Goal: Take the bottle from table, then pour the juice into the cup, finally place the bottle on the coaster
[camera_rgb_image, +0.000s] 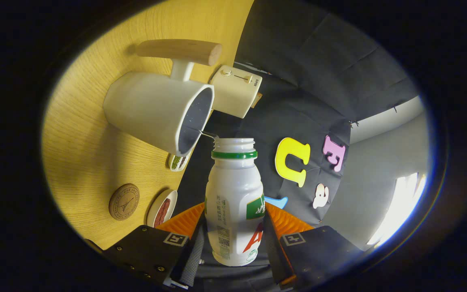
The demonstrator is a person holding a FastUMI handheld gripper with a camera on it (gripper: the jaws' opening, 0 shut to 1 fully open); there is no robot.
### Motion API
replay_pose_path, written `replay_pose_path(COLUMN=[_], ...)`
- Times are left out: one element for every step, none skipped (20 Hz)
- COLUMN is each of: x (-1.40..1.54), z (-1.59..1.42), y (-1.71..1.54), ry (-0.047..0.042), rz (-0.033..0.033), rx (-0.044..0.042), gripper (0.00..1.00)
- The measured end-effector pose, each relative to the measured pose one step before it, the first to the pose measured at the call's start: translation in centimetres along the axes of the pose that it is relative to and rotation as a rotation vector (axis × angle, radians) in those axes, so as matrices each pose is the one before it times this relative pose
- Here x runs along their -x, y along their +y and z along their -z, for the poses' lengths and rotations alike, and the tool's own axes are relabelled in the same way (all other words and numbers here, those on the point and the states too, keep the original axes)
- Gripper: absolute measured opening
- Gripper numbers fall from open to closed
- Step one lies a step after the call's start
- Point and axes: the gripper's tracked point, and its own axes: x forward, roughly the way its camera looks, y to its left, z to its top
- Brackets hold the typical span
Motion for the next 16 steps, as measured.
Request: replay_pose_path(x=[-0.050,-0.011,-0.054,0.009,-0.038,0.006,0.031,-0.013,-0.042,0.038,-0.058,0.089,-0.033,0.002,0.011,0.017], z=[0.016,-0.011,0.089,-0.017,0.035,-0.017,0.044,0.047,-0.005,-0.069,0.039,-0.034,0.024,-0.043,-0.011,-0.086], y=[-0.023,0.031,-0.001,0.013,0.007,-0.049,0.055,0.022,-0.006,0.040,-0.027,-0.021,0.073,-0.041,-0.013,0.019], ry=[-0.00079,0.00043,0.00214,-0.00152,0.00165,-0.00026,-0.00079,0.00221,-0.00067,-0.00036,0.00005,-0.00015,-0.00033,-0.00103,0.00057,-0.00321], rz=[0.00215,0.00078,0.00104,-0.00037,0.00067,-0.00119,-0.00075,-0.00140,-0.00023,-0.00230,0.00006,-0.00055,-0.00043,-0.00061,0.00146,-0.00052], rx=[0.00245,0.00298,0.00132,0.00054,0.00112,0.00087,0.00036,0.00094,0.00091,0.00360,0.00460,0.00284,0.00147,0.00337,0.00358,0.00407], gripper=[0.70,0.69,0.69,0.69,0.69,0.69,0.69,0.69,0.69,0.69,0.69,0.69,0.69,0.69,0.69,0.69])
